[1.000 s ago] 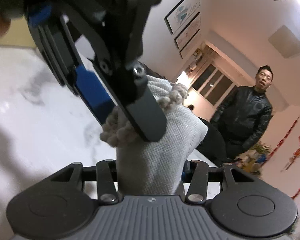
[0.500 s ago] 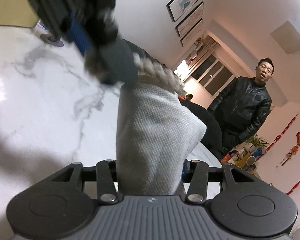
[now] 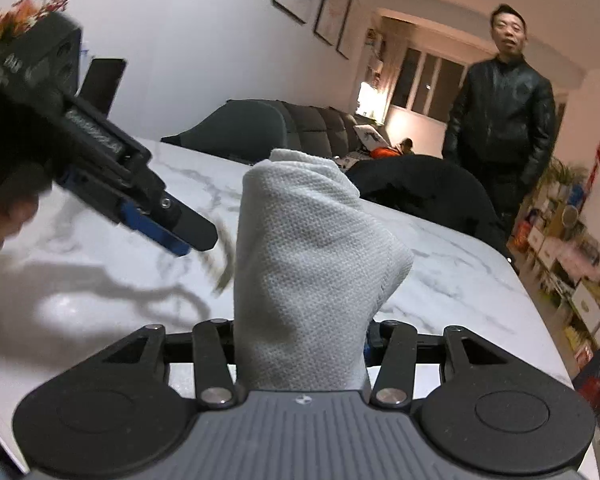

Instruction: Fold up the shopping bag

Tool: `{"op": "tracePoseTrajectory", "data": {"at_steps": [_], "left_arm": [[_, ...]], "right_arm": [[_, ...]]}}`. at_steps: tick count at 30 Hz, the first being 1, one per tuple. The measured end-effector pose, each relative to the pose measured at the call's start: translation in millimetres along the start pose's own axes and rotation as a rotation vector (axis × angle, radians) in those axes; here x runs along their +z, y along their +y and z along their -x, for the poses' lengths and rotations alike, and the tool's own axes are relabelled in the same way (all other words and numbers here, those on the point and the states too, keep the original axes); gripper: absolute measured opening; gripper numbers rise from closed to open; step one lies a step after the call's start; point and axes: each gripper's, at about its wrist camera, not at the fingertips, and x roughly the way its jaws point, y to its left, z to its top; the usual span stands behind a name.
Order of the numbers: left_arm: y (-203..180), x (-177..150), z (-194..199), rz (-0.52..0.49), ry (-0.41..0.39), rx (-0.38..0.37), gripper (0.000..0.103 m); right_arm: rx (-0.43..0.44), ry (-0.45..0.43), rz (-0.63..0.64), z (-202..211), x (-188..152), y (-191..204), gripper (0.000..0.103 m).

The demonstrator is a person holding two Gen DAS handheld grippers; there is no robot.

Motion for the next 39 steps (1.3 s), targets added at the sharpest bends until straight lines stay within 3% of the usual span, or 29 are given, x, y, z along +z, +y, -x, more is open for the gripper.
{"op": "tracePoseTrajectory", "data": {"at_steps": [2,5,8,11,16,19,22,23,25,31,35,39], "left_arm": [[0.8,-1.7,0.9,0.007,0.001,-0.011,0.082],[-0.5,-4.7,6.2,0.009,0.005,-0.062,0.088],[-8.5,-9.9,15.9,-0.009,0.002,-0.149,0.099],[-21.6,-12.3,20.5,-0.018,0.004,-0.215,0.099],[-36.2,-16.7,24.9,-0.015,-0.061,-0.176,0.098],[-39.3,-19.2,26.5,-0.019,-0.091,-0.125,0.093],[-34.3,-20.9,28.4,0.003,-0.103,-0.082,0.071],[-29.7,-21.4,28.7,0.025,-0.107,-0.080,0.058],[-20.3,-22.4,30.9,0.062,-0.113,-0.109,0.049],[-8.8,-21.8,45.6,0.015,-0.116,-0.162,0.044],[-0.9,-17.9,60.1,-0.006,-0.101,-0.200,0.041],[6.1,-16.3,74.7,-0.021,-0.101,-0.226,0.040]], "right_arm": [[-0.002,0.004,-0.003,-1.4,0.4,1.2,0.046],[0.023,0.013,-0.012,-5.2,1.6,4.9,0.046],[-0.008,0.023,0.017,-12.6,5.3,14.7,0.046],[-0.051,0.012,0.079,-17.1,9.6,34.7,0.046],[-0.089,-0.009,0.148,-19.0,17.0,62.9,0.047],[-0.089,-0.008,0.138,-21.4,19.9,73.4,0.047],[-0.065,-0.024,0.118,-18.3,25.0,82.9,0.047],[-0.053,-0.034,0.113,-16.3,26.7,85.7,0.047],[-0.022,-0.041,0.097,-13.6,29.4,89.8,0.047],[0.043,-0.116,0.131,-5.9,22.0,89.0,0.056],[0.138,-0.159,0.221,5.3,15.2,81.6,0.068],[0.234,-0.174,0.242,12.8,10.5,68.3,0.070]]}}
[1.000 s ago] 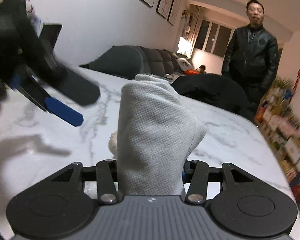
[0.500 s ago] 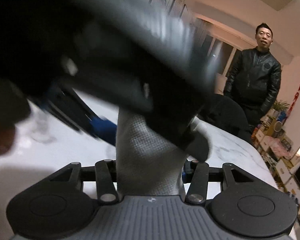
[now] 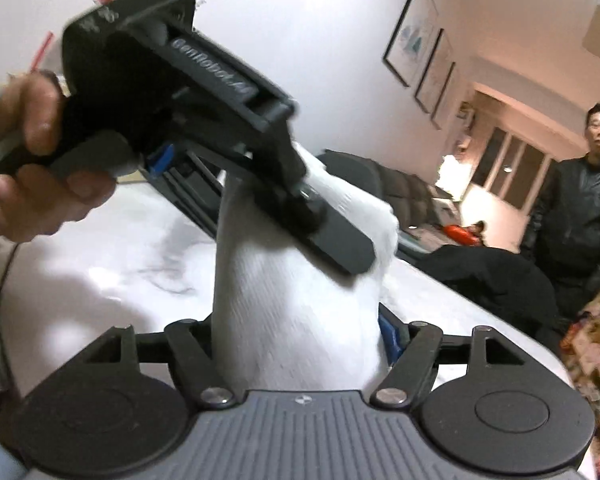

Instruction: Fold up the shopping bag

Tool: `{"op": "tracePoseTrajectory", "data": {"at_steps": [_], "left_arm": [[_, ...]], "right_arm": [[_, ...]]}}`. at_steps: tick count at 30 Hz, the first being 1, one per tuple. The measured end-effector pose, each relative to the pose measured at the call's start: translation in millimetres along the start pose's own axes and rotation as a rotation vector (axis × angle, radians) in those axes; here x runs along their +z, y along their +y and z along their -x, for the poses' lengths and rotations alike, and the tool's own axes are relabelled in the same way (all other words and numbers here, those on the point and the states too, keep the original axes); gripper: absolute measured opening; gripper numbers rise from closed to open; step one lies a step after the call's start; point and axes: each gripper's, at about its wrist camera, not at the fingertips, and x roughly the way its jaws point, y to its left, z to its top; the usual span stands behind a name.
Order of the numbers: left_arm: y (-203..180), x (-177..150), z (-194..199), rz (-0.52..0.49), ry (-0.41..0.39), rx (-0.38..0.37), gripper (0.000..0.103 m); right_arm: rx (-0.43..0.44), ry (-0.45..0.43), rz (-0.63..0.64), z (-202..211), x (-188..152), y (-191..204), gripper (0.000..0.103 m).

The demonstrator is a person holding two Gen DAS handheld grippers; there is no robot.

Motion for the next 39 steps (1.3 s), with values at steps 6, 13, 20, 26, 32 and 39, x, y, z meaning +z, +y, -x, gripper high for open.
{"op": "tracePoseTrajectory", "data": {"at_steps": [6,13,20,26,32,39], "left_arm": [[-9.5,3.3,5.2,-0.097,0.051,0.038,0.040],[-22.0,6.4,9.9,-0.240,0.128,0.021,0.039],[-26.1,5.3,23.0,-0.289,0.177,-0.083,0.039],[-29.7,5.3,28.5,-0.263,0.181,-0.229,0.039],[-23.3,6.3,35.7,-0.193,0.059,-0.192,0.040],[-11.7,-3.0,32.6,-0.108,-0.027,-0.151,0.058]], "right_arm": [[0.112,0.005,-0.036,4.9,-12.0,-6.9,0.072],[0.318,0.031,-0.079,12.0,-25.4,-23.8,0.079],[0.563,-0.010,-0.307,9.7,-46.1,-66.7,0.079],[0.767,-0.074,-0.465,-4.8,-43.6,-62.7,0.059],[0.612,-0.086,-0.501,-11.2,-26.1,-39.7,0.047],[0.568,-0.078,-0.591,-31.7,-13.0,-24.6,0.047]]}}
